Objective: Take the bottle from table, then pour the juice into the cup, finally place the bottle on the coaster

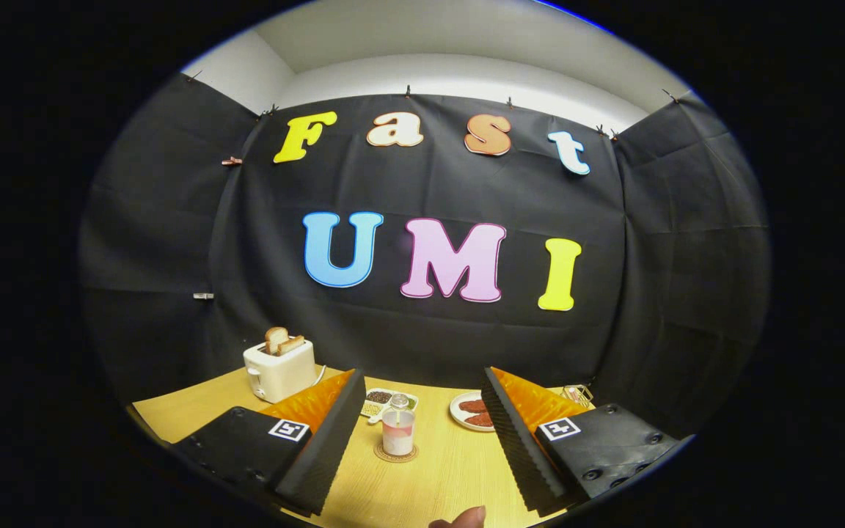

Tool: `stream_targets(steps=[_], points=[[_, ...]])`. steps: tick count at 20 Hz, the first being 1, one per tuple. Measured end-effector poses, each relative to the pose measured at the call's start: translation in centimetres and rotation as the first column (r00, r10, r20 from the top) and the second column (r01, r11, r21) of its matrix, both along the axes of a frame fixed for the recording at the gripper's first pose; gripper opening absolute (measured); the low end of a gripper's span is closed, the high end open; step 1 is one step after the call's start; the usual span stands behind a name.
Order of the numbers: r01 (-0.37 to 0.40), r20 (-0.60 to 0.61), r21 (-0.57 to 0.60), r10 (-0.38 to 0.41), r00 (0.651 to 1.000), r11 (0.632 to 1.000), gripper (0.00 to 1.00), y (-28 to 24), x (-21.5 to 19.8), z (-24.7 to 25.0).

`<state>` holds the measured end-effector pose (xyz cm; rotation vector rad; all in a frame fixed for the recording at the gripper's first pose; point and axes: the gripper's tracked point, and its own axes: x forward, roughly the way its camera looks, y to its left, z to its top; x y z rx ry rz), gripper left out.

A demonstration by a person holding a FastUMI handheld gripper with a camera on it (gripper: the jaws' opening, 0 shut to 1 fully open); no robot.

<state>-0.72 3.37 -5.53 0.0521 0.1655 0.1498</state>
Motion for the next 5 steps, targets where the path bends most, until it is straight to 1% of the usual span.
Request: stream_targets(steps=[5], points=[[0.031,0.02,-0.022,-0.031,0.999,0.999,0.97,-0.53,-0.81,0.5]])
